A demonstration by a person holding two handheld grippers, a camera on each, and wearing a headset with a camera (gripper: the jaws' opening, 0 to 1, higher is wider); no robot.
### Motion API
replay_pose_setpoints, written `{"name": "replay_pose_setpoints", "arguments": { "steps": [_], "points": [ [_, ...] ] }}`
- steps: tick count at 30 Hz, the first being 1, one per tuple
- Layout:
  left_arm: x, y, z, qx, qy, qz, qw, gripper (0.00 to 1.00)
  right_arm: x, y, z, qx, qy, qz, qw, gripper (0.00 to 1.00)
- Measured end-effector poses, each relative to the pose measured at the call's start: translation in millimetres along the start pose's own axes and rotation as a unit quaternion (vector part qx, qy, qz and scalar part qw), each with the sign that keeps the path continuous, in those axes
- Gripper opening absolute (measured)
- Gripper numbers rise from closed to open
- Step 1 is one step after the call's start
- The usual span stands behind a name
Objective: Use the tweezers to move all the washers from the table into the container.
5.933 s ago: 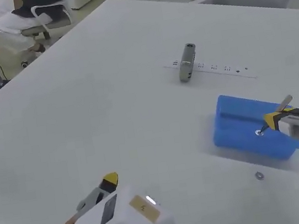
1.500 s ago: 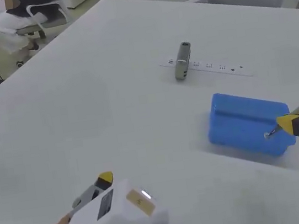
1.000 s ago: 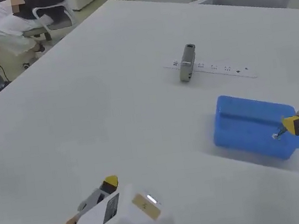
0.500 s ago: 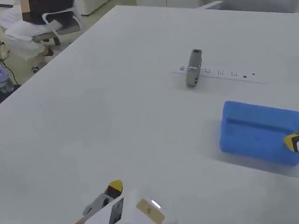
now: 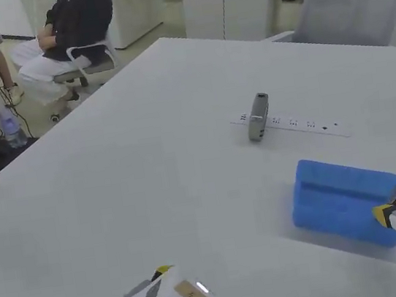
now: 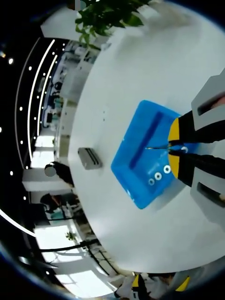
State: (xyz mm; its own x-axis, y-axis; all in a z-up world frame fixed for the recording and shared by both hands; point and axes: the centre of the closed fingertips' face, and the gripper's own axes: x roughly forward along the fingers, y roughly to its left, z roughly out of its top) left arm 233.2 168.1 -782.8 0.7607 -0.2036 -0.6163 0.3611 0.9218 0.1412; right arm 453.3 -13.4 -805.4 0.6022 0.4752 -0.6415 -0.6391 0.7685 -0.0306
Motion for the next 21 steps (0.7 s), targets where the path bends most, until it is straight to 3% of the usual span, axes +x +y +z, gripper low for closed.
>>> {"name": "replay_pose_setpoints", "arguments": {
  "steps": [5, 7, 8, 11, 15, 17, 21],
  "points": [
    [-12.0, 2.3, 33.6, 0.002, -0.038, -0.020, 0.9991, 0.72, -25.4, 13.0, 28.4, -0.023, -0.045, 0.007, 0.9987, 0.03],
    [-15.5, 4.3, 47.7, 0.017, -0.048, -0.025, 0.9984, 0.66, -41.4, 23.8, 39.8, -0.035, -0.059, 0.012, 0.9976, 0.03],
    [-17.4, 4.7, 57.4, 0.038, -0.062, -0.029, 0.9970, 0.63, -47.1, 28.4, 43.9, -0.044, -0.066, 0.015, 0.9967, 0.03],
    [-20.4, 5.8, 70.5, 0.065, -0.072, -0.028, 0.9949, 0.54, -59.0, 44.6, 50.0, -0.052, -0.078, 0.035, 0.9950, 0.03],
    [-21.8, -4.8, 89.6, 0.078, -0.090, -0.065, 0.9908, 0.43, -80.5, 78.5, 47.9, -0.070, -0.076, 0.092, 0.9904, 0.03],
    [-21.9, -9.0, 96.8, 0.078, -0.097, -0.079, 0.9890, 0.38, -89.0, 89.0, 44.7, -0.084, -0.077, 0.095, 0.9890, 0.03],
    [-21.8, -21.2, 111.7, 0.073, -0.119, -0.132, 0.9815, 0.31, -106.1, 122.9, 29.3, -0.103, -0.057, 0.147, 0.9821, 0.03]
  ]
}}
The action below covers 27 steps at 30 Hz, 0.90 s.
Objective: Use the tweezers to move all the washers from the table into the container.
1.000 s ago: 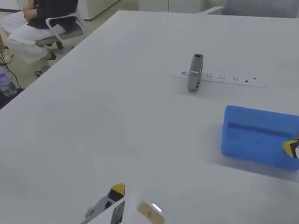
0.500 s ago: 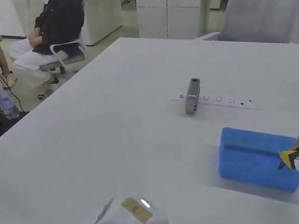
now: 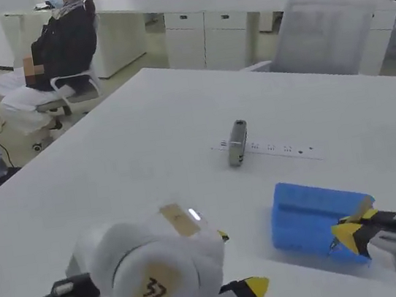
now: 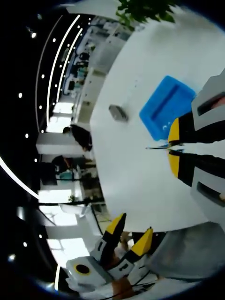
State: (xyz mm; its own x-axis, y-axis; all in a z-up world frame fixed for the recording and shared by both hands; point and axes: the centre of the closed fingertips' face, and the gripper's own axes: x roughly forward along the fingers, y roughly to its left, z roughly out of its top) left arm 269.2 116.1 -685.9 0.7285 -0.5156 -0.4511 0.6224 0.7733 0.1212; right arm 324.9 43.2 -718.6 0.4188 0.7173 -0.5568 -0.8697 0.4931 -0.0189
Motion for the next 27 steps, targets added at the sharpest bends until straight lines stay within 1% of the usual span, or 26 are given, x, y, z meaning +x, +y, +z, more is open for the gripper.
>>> {"name": "replay_pose_setpoints", "arguments": {
  "steps": [2, 4, 5, 6, 7, 8, 9, 12, 14, 15, 17, 18, 19, 20, 22, 24, 26, 27],
  "points": [
    [2.0, -4.2, 5.2, -0.007, -0.007, -0.026, 0.9996, 0.29, -2.6, 14.7, -1.1, -0.007, 0.008, 0.025, 0.9996, 0.03],
    [5.0, -6.6, 5.6, -0.005, -0.001, -0.043, 0.9990, 0.25, -6.6, 24.5, 0.5, -0.015, 0.008, 0.035, 0.9992, 0.03],
    [6.9, -9.5, 5.8, 0.002, 0.004, -0.059, 0.9982, 0.24, -8.7, 31.6, 1.1, -0.016, 0.009, 0.049, 0.9986, 0.03],
    [9.8, -10.8, 9.0, 0.007, 0.002, -0.065, 0.9979, 0.23, -10.0, 34.7, 1.5, -0.014, 0.011, 0.053, 0.9984, 0.03],
    [12.5, -13.3, 13.8, 0.007, -0.004, -0.076, 0.9970, 0.23, -12.0, 38.6, 2.6, -0.013, 0.011, 0.058, 0.9982, 0.03],
    [12.9, -16.2, 15.9, 0.009, -0.008, -0.089, 0.9960, 0.23, -13.4, 42.2, 3.3, -0.016, 0.011, 0.064, 0.9977, 0.03],
    [13.8, -21.5, 19.8, 0.009, -0.012, -0.109, 0.9939, 0.23, -14.6, 44.9, 3.6, -0.019, 0.013, 0.069, 0.9974, 0.03],
    [15.1, -31.8, 28.9, 0.012, -0.022, -0.145, 0.9892, 0.21, -18.3, 52.8, 3.9, -0.034, 0.020, 0.080, 0.9960, 0.03],
    [15.9, -40.3, 34.8, 0.018, -0.027, -0.173, 0.9844, 0.21, -19.1, 54.7, 3.5, -0.036, 0.022, 0.087, 0.9953, 0.03],
    [15.6, -46.2, 37.2, 0.023, -0.027, -0.193, 0.9806, 0.22, -19.2, 54.7, 2.4, -0.037, 0.023, 0.090, 0.9950, 0.03],
    [16.9, -48.7, 42.3, 0.025, -0.030, -0.200, 0.9790, 0.23, -19.4, 57.2, -0.3, -0.045, 0.031, 0.097, 0.9938, 0.03],
    [17.6, -52.0, 46.4, 0.026, -0.034, -0.210, 0.9767, 0.23, -19.1, 59.1, -1.7, -0.053, 0.035, 0.100, 0.9929, 0.03],
    [18.0, -54.2, 48.4, 0.028, -0.036, -0.217, 0.9751, 0.23, -19.0, 59.9, -2.9, -0.057, 0.039, 0.101, 0.9925, 0.03],
    [19.2, -57.2, 50.2, 0.033, -0.037, -0.226, 0.9729, 0.22, -18.5, 62.2, -5.3, -0.066, 0.046, 0.107, 0.9909, 0.03],
    [21.9, -62.5, 51.7, 0.056, -0.043, -0.239, 0.9685, 0.18, -16.9, 63.7, -10.4, -0.082, 0.060, 0.109, 0.9888, 0.03],
    [24.3, -68.1, 49.6, 0.083, -0.041, -0.252, 0.9633, 0.14, -15.9, 64.9, -14.2, -0.097, 0.068, 0.112, 0.9865, 0.03],
    [27.5, -70.7, 48.3, 0.093, -0.041, -0.256, 0.9614, 0.11, -14.6, 65.0, -19.8, -0.107, 0.079, 0.112, 0.9847, 0.03],
    [29.0, -73.8, 46.3, 0.104, -0.040, -0.265, 0.9579, 0.07, -14.3, 65.3, -24.1, -0.112, 0.087, 0.116, 0.9831, 0.03]
  ]
}}
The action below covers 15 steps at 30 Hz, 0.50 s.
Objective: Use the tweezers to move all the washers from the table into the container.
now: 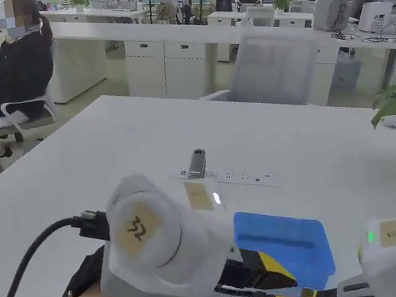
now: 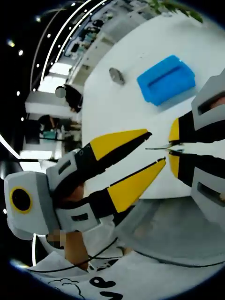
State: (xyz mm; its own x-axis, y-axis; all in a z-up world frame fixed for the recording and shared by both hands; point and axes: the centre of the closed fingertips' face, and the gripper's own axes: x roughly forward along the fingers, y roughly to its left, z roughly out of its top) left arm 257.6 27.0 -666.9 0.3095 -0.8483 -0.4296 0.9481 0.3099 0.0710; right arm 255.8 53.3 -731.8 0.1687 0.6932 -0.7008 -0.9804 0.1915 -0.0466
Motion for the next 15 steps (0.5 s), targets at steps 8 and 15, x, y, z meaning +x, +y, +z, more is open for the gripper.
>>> {"name": "replay_pose_setpoints", "arguments": {
  "steps": [8, 15],
  "points": [
    [14.9, -9.3, -12.7, 0.062, 0.031, -0.043, 0.9967, 0.00, 9.6, -1.5, -32.7, -0.035, 0.061, 0.023, 0.9973, 0.04],
    [33.9, -5.4, -33.1, 0.137, 0.074, -0.054, 0.9863, 0.00, 17.9, -19.5, -55.8, -0.061, 0.102, 0.025, 0.9926, 0.04]
  ]
}}
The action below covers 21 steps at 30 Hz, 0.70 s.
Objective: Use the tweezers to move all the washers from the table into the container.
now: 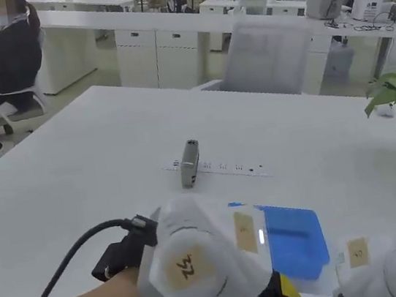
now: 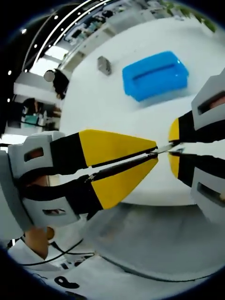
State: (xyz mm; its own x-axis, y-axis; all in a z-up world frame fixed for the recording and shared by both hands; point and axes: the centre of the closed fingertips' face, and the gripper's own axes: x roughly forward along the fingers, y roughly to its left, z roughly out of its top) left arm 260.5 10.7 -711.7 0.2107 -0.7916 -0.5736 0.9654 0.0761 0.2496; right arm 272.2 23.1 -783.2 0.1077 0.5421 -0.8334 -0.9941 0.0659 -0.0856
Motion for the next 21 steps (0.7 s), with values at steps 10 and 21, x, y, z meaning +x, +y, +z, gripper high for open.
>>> {"name": "replay_pose_setpoints", "arguments": {
  "steps": [10, 21],
  "points": [
    [22.9, 22.8, -53.2, 0.003, 0.062, 0.005, 0.9980, 0.00, 31.5, -32.5, -22.4, -0.009, 0.045, -0.008, 0.9989, 0.06],
    [32.8, 28.4, -104.6, -0.041, 0.095, -0.012, 0.9946, 0.00, 46.8, -38.3, -31.5, 0.030, 0.022, -0.028, 0.9989, 0.20]
  ]
}}
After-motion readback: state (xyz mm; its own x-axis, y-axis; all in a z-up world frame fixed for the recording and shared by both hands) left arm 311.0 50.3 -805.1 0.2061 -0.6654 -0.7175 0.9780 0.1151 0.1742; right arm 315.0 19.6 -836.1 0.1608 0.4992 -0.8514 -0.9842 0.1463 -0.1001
